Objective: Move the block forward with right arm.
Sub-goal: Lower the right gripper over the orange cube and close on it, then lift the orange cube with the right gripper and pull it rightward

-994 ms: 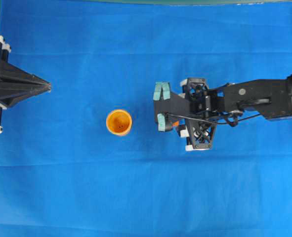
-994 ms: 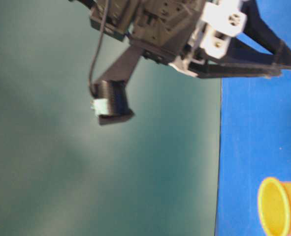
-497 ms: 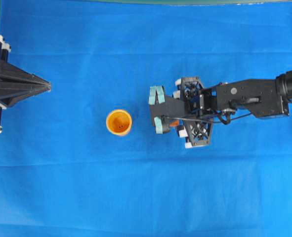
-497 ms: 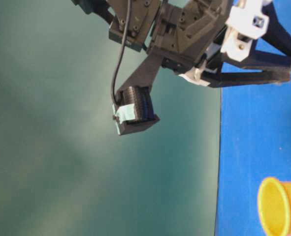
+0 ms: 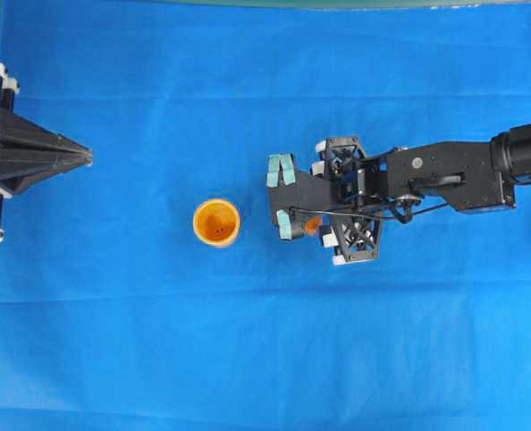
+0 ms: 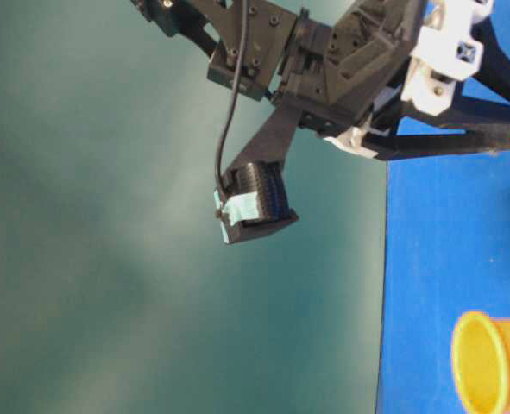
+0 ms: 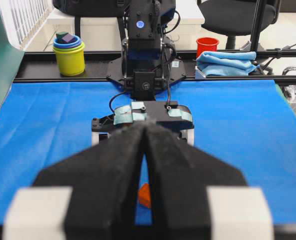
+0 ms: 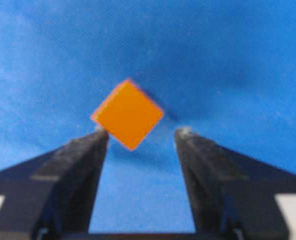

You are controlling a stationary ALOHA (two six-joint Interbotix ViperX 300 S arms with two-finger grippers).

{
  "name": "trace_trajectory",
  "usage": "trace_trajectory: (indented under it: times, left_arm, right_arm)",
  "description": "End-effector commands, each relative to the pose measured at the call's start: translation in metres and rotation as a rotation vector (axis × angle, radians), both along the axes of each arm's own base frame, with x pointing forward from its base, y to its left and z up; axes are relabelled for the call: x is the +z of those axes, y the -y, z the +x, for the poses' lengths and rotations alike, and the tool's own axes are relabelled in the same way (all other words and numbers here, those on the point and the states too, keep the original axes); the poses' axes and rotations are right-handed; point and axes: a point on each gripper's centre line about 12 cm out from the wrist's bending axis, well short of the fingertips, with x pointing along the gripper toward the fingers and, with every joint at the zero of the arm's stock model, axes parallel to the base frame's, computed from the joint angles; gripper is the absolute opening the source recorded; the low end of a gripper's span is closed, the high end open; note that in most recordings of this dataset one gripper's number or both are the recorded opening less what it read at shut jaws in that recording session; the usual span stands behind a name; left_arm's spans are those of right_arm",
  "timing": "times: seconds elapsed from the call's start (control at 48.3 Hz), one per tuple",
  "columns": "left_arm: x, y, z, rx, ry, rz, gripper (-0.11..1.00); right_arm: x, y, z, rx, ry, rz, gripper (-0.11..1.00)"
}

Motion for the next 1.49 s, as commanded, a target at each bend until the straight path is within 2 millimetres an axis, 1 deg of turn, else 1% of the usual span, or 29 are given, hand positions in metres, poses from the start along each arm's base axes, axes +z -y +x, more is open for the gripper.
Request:
trace_trajectory:
  times: [0.0,0.414,0.642,0.787,0.87,0.953,1.118,1.243,1.388,1.471]
  left_arm:
    - [0.013,-0.001,0.002,0.003,0.035,0.005,0.03]
    - [0.013,-0.001,0.002,0.003,0.034,0.005,0.03]
    - [0.014,-0.001,0.002,0.003,0.035,0.005,0.03]
    - [0.014,-0.001,0.002,0.003,0.037,0.005,0.03]
    - [0.014,-0.001,0.002,0.003,0.037,0.005,0.03]
    - [0.014,-0.001,0.002,0.003,0.037,0.005,0.03]
    - [0.014,-0.001,0.002,0.003,0.037,0.005,0.03]
    - [0.015,-0.001,0.002,0.003,0.041,0.005,0.03]
    - [0.016,-0.001,0.001,0.003,0.041,0.005,0.03]
    - [0.016,-0.001,0.001,0.003,0.041,0.003,0.03]
  right_arm:
    - [0.011,-0.001,0.004,0.0,0.035,0.003,0.61]
    - [0.011,-0.01,0.014,0.019,0.068,0.005,0.61]
    - [0.01,-0.015,0.016,0.033,0.074,0.006,0.61]
    - [0.009,-0.015,0.016,0.033,0.069,0.006,0.6]
    - [0.009,-0.015,0.015,0.033,0.068,0.006,0.57]
    - [0.009,-0.015,0.015,0.033,0.068,0.006,0.5]
    - [0.009,-0.015,0.015,0.031,0.064,0.006,0.49]
    - [0.008,-0.015,0.013,0.031,0.043,0.006,0.49]
    - [0.003,-0.016,0.001,0.018,-0.046,0.013,0.49]
    - [0.004,-0.016,-0.008,0.011,-0.101,0.018,0.49]
